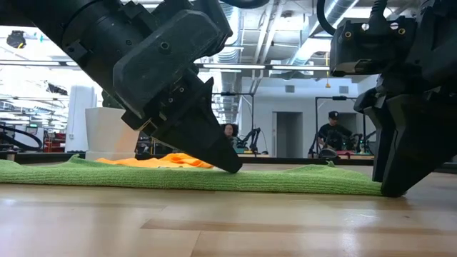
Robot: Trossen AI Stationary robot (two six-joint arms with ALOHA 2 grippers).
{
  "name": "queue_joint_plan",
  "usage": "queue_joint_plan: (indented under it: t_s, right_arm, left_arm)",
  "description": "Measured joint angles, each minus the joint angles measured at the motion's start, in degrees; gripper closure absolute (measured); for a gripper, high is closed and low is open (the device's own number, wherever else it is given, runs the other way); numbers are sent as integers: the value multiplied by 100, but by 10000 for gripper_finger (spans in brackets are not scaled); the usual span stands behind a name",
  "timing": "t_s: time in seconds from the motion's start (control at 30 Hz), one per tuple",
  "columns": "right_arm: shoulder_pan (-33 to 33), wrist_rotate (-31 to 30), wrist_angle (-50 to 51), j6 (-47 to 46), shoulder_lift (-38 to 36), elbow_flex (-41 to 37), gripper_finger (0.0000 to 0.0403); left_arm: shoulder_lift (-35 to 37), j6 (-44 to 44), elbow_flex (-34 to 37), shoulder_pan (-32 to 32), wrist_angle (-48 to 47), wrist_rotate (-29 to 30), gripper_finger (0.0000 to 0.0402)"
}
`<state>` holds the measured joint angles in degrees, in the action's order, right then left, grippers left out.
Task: Fold microfiber towels
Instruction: Fold the green microfiber towel
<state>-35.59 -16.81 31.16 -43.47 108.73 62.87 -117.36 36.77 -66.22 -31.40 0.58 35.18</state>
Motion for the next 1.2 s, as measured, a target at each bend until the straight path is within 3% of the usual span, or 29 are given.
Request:
queue_joint_plan:
  t_s: [0.33, 0.57, 0.77, 0.93, 1.2]
  right_arm:
    - [5, -25, 15, -46, 2, -4, 331]
    - [1, -176, 365, -10, 29, 142, 392]
    - [61, -534, 576, 349, 30, 596, 379]
    - [234, -576, -9, 903, 28, 712, 396]
    - [503, -631, -511, 1344, 28, 713, 382]
  left_arm:
    - [-355, 59, -15, 15, 328, -10, 400]
    - [-358, 52, -17, 17, 330, 3, 400]
    - [-358, 55, -15, 17, 320, -26, 400]
    - [-360, 55, -11, 17, 326, -43, 400]
    - [-361, 45, -11, 17, 310, -125, 400]
